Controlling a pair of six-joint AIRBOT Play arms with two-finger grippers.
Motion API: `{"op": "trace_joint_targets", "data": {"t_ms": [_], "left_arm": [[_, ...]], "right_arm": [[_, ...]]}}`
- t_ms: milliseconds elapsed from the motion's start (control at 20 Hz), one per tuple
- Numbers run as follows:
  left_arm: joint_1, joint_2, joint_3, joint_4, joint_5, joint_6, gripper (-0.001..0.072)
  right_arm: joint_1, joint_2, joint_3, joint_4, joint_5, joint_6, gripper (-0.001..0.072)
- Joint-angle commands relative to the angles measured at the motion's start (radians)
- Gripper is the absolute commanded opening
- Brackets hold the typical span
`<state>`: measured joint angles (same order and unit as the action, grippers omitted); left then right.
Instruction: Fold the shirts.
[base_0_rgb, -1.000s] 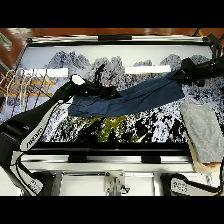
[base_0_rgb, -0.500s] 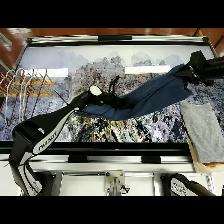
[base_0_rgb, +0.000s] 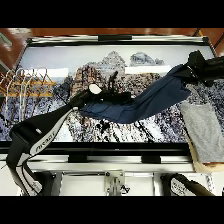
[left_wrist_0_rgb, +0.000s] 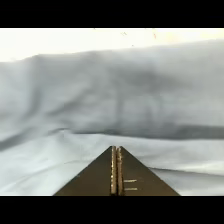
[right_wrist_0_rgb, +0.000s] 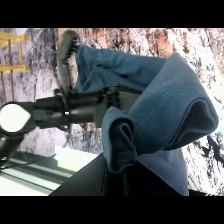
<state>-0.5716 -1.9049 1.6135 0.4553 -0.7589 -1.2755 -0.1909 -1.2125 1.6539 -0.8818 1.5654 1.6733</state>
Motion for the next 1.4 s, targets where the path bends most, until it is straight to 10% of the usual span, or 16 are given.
{"op": "trace_joint_targets", "data": {"t_ms": [0, 450, 1350], "left_arm": [[0.126, 0.102, 0.000, 0.270, -0.092, -0.084, 0.0031], [0.403, 0.569, 0.000, 0.638, -0.253, -0.107, 0.0031], [0.573, 0.888, 0.000, 0.653, -0.500, -0.100, 0.0033]], "right_arm": [[0.002, 0.000, 0.001, 0.009, -0.065, -0.022, 0.0078], [0.277, -0.181, 0.001, -0.036, -0.230, -0.074, 0.0078], [0.679, -0.638, 0.001, 0.273, -0.711, -0.074, 0.0095]]}}
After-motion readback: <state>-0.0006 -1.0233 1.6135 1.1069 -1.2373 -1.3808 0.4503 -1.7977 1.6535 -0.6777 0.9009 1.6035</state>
